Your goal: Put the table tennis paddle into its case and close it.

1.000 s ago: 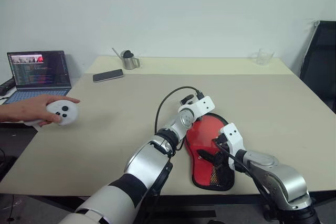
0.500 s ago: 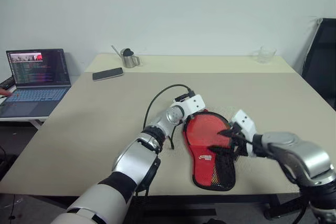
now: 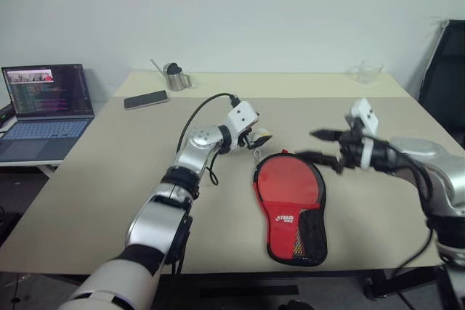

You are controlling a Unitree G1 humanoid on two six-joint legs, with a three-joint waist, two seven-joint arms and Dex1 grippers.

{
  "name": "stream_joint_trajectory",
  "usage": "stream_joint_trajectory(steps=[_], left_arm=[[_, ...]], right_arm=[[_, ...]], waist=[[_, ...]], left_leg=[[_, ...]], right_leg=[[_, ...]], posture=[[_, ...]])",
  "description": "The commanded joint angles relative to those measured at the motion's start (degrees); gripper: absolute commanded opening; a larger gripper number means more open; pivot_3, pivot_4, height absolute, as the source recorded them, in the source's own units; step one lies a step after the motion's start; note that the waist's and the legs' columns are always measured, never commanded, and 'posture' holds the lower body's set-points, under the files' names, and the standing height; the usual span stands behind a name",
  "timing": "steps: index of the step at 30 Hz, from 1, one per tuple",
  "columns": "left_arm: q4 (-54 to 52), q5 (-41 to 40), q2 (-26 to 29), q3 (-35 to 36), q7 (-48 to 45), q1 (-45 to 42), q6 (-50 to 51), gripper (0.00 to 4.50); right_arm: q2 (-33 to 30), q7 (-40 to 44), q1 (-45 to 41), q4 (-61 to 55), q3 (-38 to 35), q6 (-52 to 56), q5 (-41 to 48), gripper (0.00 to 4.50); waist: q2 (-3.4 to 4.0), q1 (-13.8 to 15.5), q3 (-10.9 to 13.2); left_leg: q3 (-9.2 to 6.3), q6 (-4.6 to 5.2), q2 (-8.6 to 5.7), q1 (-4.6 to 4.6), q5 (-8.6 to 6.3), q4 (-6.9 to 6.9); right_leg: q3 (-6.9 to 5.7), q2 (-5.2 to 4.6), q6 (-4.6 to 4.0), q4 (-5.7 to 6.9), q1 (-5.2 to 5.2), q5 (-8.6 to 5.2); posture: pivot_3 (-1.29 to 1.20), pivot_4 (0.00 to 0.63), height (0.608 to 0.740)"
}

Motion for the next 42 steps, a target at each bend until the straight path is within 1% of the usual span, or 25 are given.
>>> stream_joint_trajectory(steps=[1, 3, 4, 8, 10, 13, 17, 22, 24, 30, 34, 36, 39, 42], left_arm=[[-9.9, -0.5, -1.4, -3.7, -2.3, 5.6, 4.7, 4.03], [-11.7, 1.0, -3.3, -6.0, -0.1, 9.1, 6.8, 4.03], [-12.1, 1.5, -4.0, -6.6, 0.9, 9.9, 7.7, 4.03], [-9.9, 3.2, -7.5, -8.7, 5.8, 12.8, 8.5, 4.03], [-9.0, 3.9, -8.6, -9.4, 7.4, 13.3, 8.0, 4.03], [-5.6, 5.1, -11.0, -10.5, 10.5, 13.6, 8.6, 4.03], [-2.3, 7.7, -11.9, -11.9, 14.9, 13.2, 10.8, 4.03], [-4.9, 7.8, -11.3, -12.8, 15.8, 14.8, 13.3, 4.03], [-6.7, 7.6, -10.9, -13.0, 15.7, 16.0, 14.6, 4.03], [-14.4, 6.6, -9.2, -12.9, 15.3, 20.3, 19.3, 4.03], [-18.7, 5.0, -8.3, -12.0, 14.6, 22.4, 22.2, 4.03], [-20.7, 3.9, -7.4, -11.6, 13.5, 23.5, 22.6, 4.03], [-23.7, 1.5, -5.6, -10.6, 10.8, 25.1, 23.2, 4.03], [-28.3, -2.9, -3.6, -8.9, 6.9, 27.1, 25.1, 4.03]], right_arm=[[6.0, -11.4, -9.5, 12.4, -3.2, -4.4, -3.8, 4.5], [10.7, -18.4, -15.7, 22.9, -4.2, -8.0, -6.5, 4.5], [12.1, -20.3, -17.7, 26.6, -4.4, -9.5, -7.5, 4.5], [18.3, -24.1, -24.0, 42.3, -1.9, -18.6, -12.6, 4.5], [20.7, -25.2, -26.7, 49.5, -2.1, -22.7, -14.0, 4.5], [24.7, -30.1, -30.0, 61.2, -4.0, -28.9, -15.2, 4.5], [28.7, -33.0, -31.8, 69.9, -4.7, -32.8, -16.3, 4.5], [32.1, -37.3, -32.1, 74.7, -4.7, -34.5, -18.4, 4.5], [33.2, -38.9, -32.0, 75.8, -4.8, -33.9, -19.1, 4.5], [35.4, -39.7, -31.1, 77.2, -4.8, -33.1, -20.8, 4.5], [36.0, -36.2, -31.2, 77.2, -5.4, -34.1, -20.6, 4.5], [36.1, -33.6, -31.3, 77.2, -5.2, -33.9, -20.8, 4.5], [36.3, -32.7, -31.3, 77.1, -5.0, -34.1, -21.3, 4.5], [36.4, -32.5, -31.3, 77.2, -5.1, -34.2, -21.7, 4.5]], waist=[[0.01, 0.1, 0.0], [0.04, 0.2, 0.0], [0.04, 0.3, 0.0], [0.08, 0.3, -0.1], [0.11, 0.1, -0.1], [0.16, 0.1, -0.1], [0.32, 0.1, -0.3], [0.49, -0.1, -0.6], [0.55, -0.7, -0.8], [0.63, -1.7, -1.3], [0.64, -1.9, -1.3], [0.66, -1.9, -1.3], [0.67, -2.1, -1.3], [0.7, -2.1, -1.3]], left_leg=[[-0.02, 0.0, 0.0, -0.01, 0.0, 0.0], [0.0, 0.0, -0.01, -0.03, 0.01, 0.01], [0.01, 0.0, -0.03, -0.03, 0.01, 0.0], [-0.03, -0.01, -0.02, -0.09, 0.01, -0.01], [0.06, 0.0, -0.03, -0.04, 0.01, -0.01], [0.05, 0.0, -0.02, -0.02, 0.01, -0.01], [0.04, 0.0, -0.02, 0.06, 0.01, -0.01], [0.02, 0.0, -0.02, 0.16, 0.01, 0.0], [0.02, 0.0, -0.01, 0.21, 0.01, 0.0], [0.02, 0.0, 0.02, 0.34, 0.0, -0.03], [0.01, 0.01, 0.04, 0.49, 0.0, -0.05], [0.0, 0.04, 0.05, 0.7, -0.02, -0.11], [-0.03, 0.21, 0.07, 1.15, -0.13, -0.21], [-0.12, 0.22, 0.06, 1.14, -0.14, -0.2]], right_leg=[[0.0, 0.0, -0.01, 0.0, 0.0, 0.0], [0.04, 0.0, -0.02, 0.02, -0.04, 0.01], [0.05, 0.0, -0.03, 0.02, -0.05, 0.02], [0.01, 0.0, -0.03, -0.03, -0.07, 0.02], [0.04, 0.0, -0.03, 0.0, -0.06, 0.02], [0.05, 0.0, -0.03, 0.02, -0.06, 0.02], [0.05, 0.0, -0.03, 0.02, 0.04, 0.02], [0.07, 0.0, -0.04, 0.11, 0.13, 0.02], [0.08, 0.01, -0.07, 0.12, 0.16, 0.04], [0.14, 0.05, -0.07, 0.13, 0.26, 0.04], [0.15, 0.08, -0.07, 0.13, 0.4, 0.03], [0.15, 0.1, -0.08, 0.08, 0.63, 0.03], [0.13, 0.14, -0.12, 0.0, 1.06, -0.01], [0.11, 0.15, -0.13, 0.04, 1.06, -0.01]], posture=[[0.0, 0.15, 0.74], [0.0, 0.15, 0.74], [0.0, 0.15, 0.74], [0.0, 0.15, 0.74], [0.0, 0.15, 0.74], [0.0, 0.15, 0.74], [0.0, 0.15, 0.74], [0.0, 0.15, 0.74], [0.0, 0.15, 0.74], [0.0, 0.15, 0.74], [0.0, 0.15, 0.74], [0.0, 0.15, 0.74], [0.0, 0.15, 0.74], [0.0, 0.15, 0.74]])
